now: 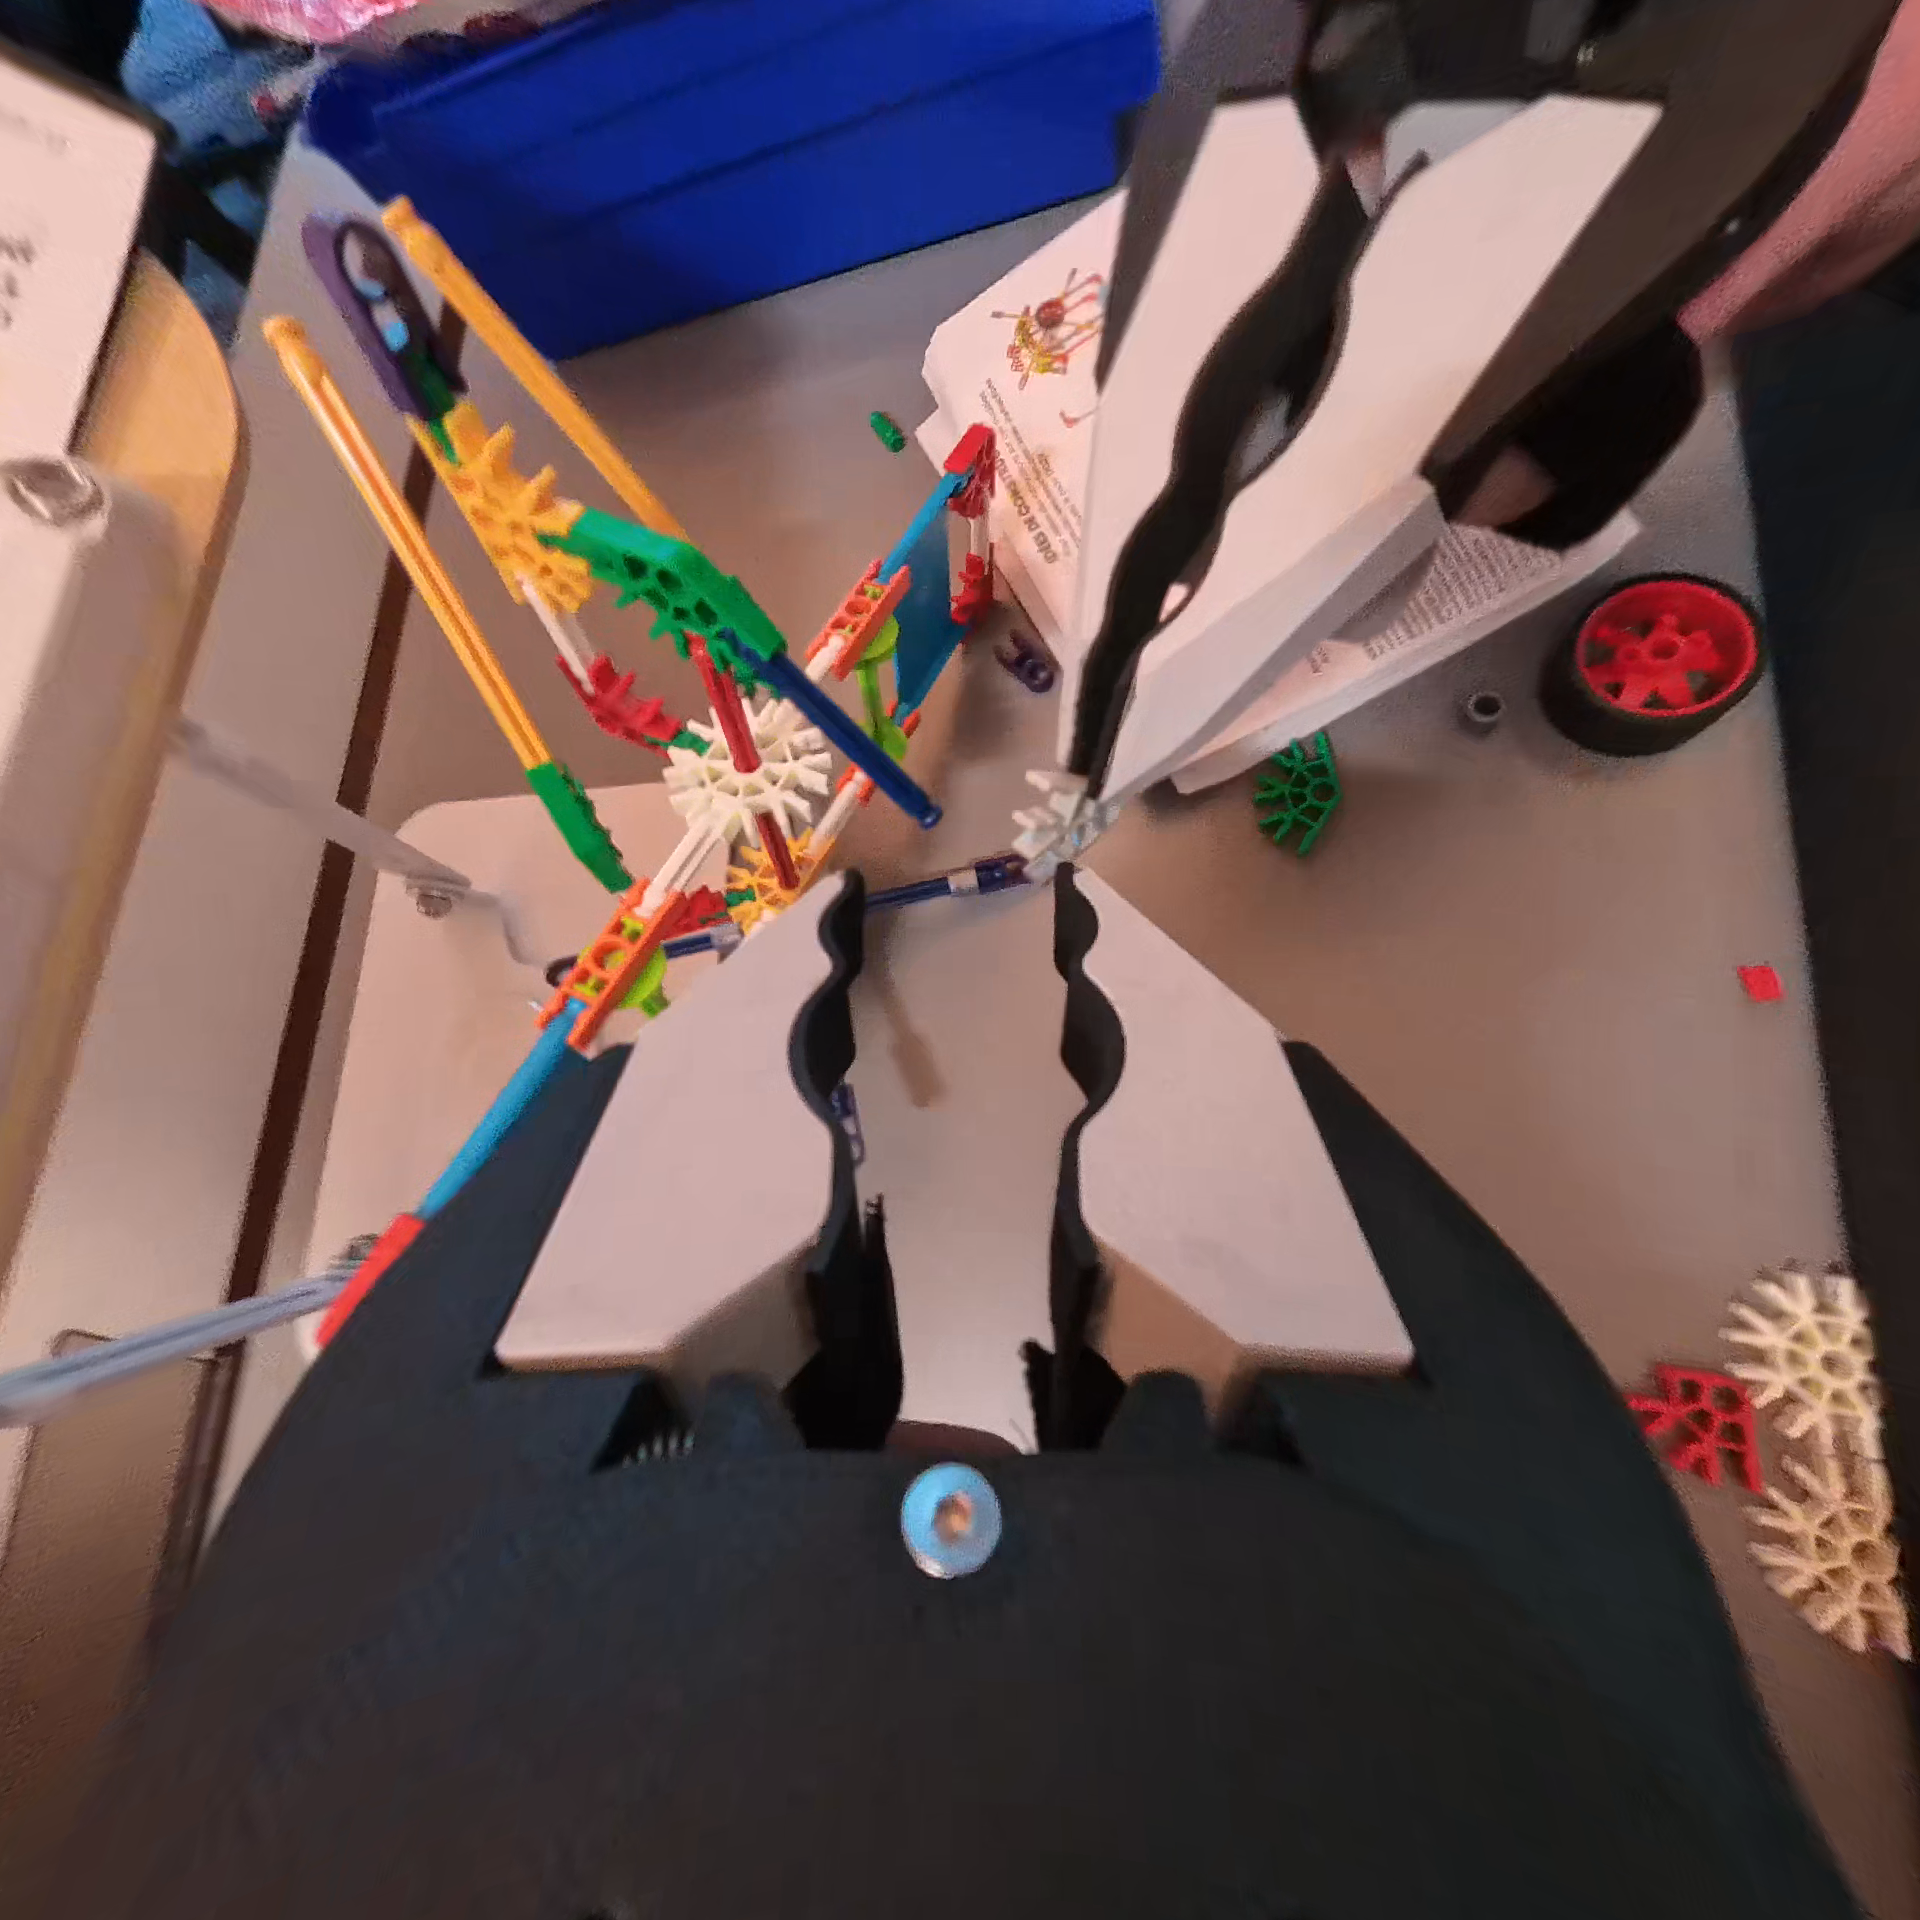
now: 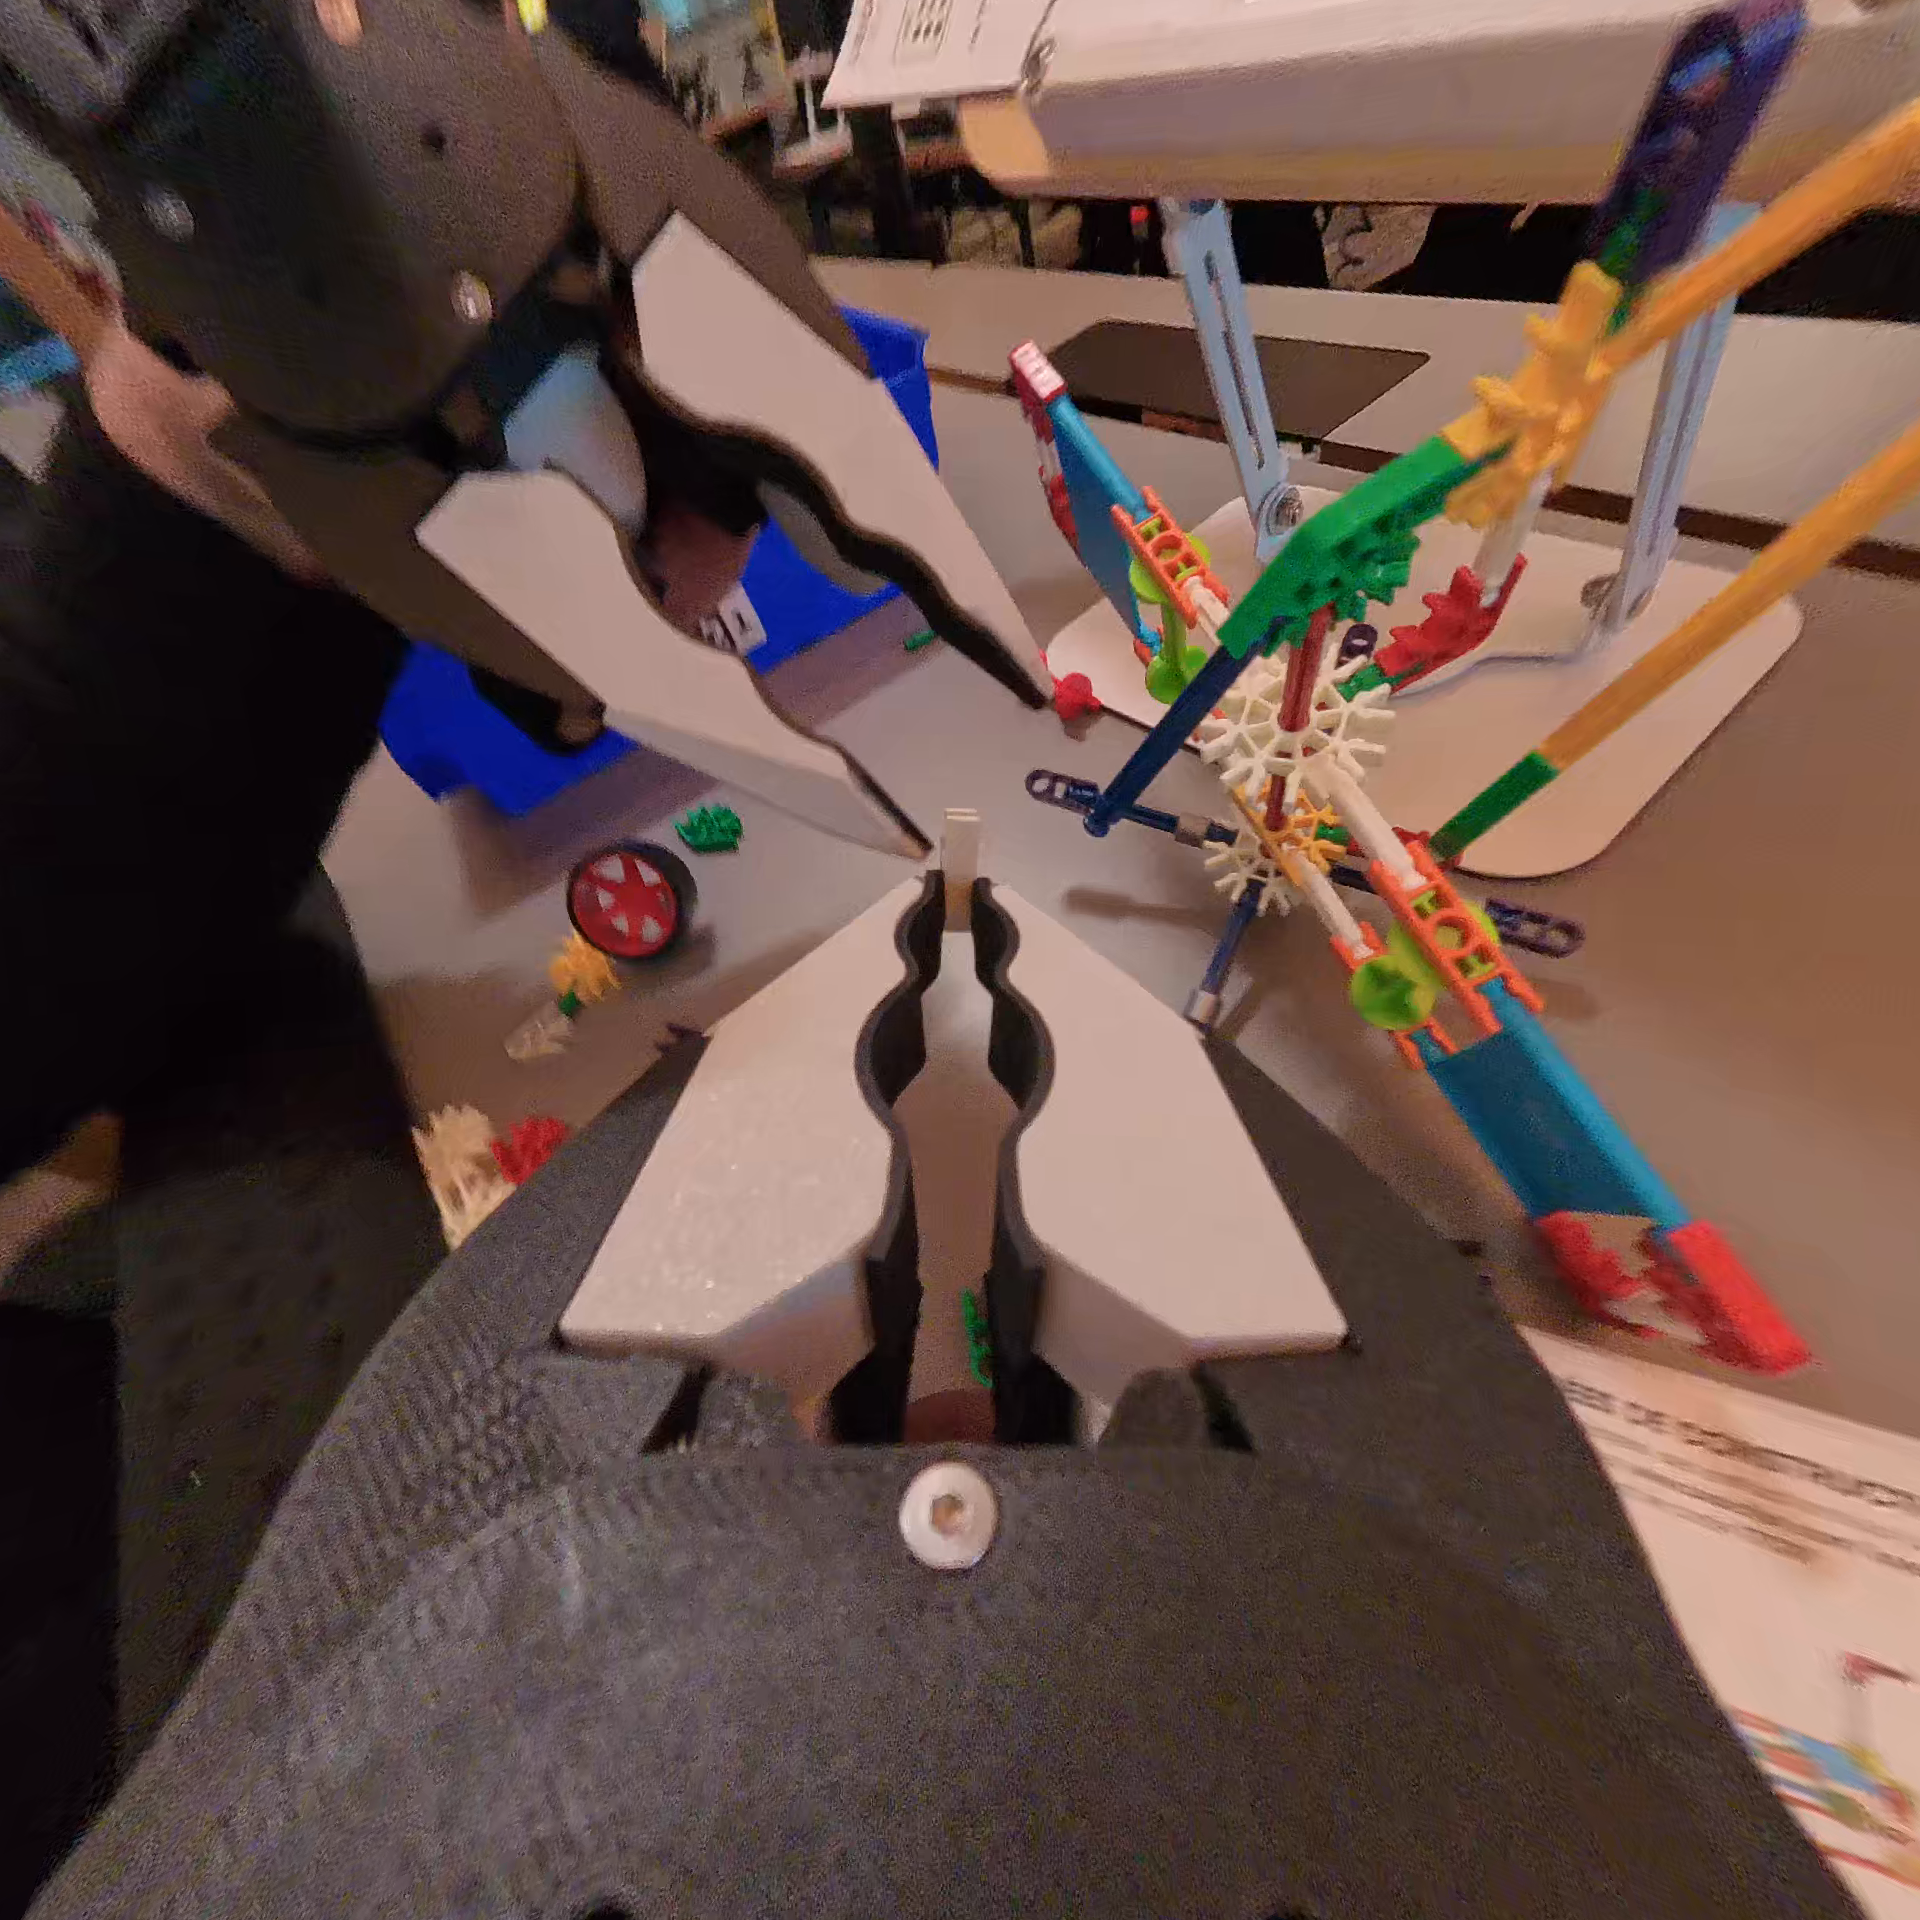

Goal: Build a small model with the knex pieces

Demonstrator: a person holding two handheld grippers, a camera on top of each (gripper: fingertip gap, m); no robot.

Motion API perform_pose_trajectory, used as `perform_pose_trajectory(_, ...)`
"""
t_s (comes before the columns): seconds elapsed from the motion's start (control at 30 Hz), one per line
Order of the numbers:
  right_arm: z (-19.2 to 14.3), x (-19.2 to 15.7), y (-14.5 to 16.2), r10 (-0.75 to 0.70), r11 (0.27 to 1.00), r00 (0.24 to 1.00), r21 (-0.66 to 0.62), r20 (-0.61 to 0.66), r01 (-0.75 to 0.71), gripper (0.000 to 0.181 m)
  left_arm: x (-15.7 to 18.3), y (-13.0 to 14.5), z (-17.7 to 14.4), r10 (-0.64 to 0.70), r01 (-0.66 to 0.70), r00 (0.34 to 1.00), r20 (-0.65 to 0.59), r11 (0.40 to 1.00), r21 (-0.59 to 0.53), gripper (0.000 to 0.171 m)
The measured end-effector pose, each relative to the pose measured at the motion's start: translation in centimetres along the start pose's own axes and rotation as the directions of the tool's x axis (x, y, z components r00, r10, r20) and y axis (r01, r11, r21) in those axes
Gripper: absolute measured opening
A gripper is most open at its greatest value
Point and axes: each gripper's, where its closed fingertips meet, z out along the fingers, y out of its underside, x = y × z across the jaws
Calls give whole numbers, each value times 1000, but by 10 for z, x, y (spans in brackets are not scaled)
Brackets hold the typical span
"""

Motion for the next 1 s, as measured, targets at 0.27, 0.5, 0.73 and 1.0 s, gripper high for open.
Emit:
perform_pose_trajectory(0.27, 7, 8, -13, 209, 959, 977, 191, 32, -211, 2, 6, -8, 8, -215, 241, 963, -162, 957, 163, 19)
perform_pose_trajectory(0.5, 10, 11, -10, 235, 950, 971, 201, 52, -240, 3, 4, -4, 9, -276, 329, 927, -252, 923, 201, 12)
perform_pose_trajectory(0.73, 5, 29, -7, 184, 974, 983, 137, -17, -180, 31, 5, 10, 21, -138, 155, 974, -181, 984, 83, 3)
perform_pose_trajectory(1.0, 17, 29, -1, 143, 988, 988, 54, 63, -147, 31, 5, 11, 21, -56, 60, 980, -192, 998, 13, 3)
